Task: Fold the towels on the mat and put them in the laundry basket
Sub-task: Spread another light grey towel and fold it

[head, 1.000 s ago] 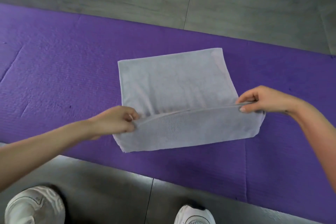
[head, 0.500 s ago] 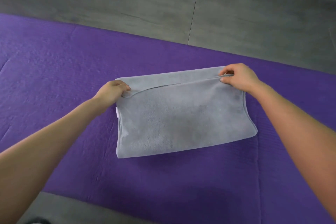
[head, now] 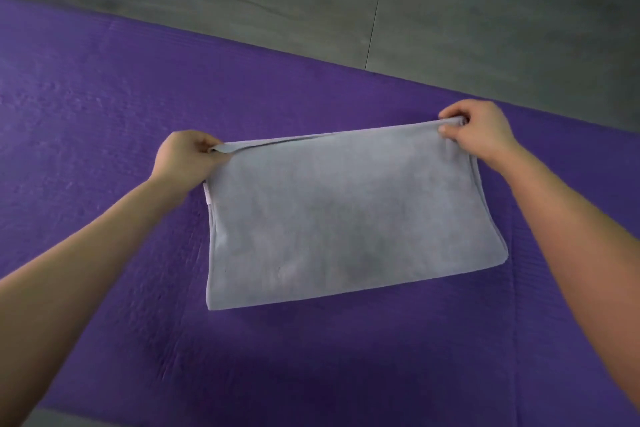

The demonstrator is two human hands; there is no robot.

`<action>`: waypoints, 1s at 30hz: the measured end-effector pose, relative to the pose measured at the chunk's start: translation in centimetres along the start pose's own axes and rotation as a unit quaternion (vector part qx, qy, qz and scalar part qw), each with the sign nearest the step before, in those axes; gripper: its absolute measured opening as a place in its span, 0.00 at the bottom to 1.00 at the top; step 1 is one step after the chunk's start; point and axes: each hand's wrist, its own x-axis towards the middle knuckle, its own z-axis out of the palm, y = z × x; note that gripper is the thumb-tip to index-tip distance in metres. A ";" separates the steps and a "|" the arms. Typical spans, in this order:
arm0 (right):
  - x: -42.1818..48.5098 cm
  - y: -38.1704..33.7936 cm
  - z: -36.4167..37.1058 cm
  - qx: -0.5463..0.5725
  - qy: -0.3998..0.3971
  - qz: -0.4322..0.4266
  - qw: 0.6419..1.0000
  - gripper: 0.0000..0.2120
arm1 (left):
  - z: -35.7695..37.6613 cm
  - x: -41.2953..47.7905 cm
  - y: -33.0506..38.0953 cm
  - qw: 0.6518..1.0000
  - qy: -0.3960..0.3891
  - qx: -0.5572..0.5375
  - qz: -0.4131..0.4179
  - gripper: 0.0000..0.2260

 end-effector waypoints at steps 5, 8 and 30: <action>-1.3 0.7 1.8 -0.205 0.107 -0.048 0.972 0.18 | 1.1 -0.7 0.0 0.968 0.115 0.219 0.043 0.16; -5.8 1.5 1.4 -0.223 0.160 -0.159 0.948 0.19 | 1.2 -4.6 0.4 0.920 0.134 0.271 0.251 0.15; -24.7 4.9 -1.7 -0.277 -0.187 -0.137 0.932 0.15 | -0.8 -14.9 -2.2 0.778 -0.321 0.459 0.285 0.17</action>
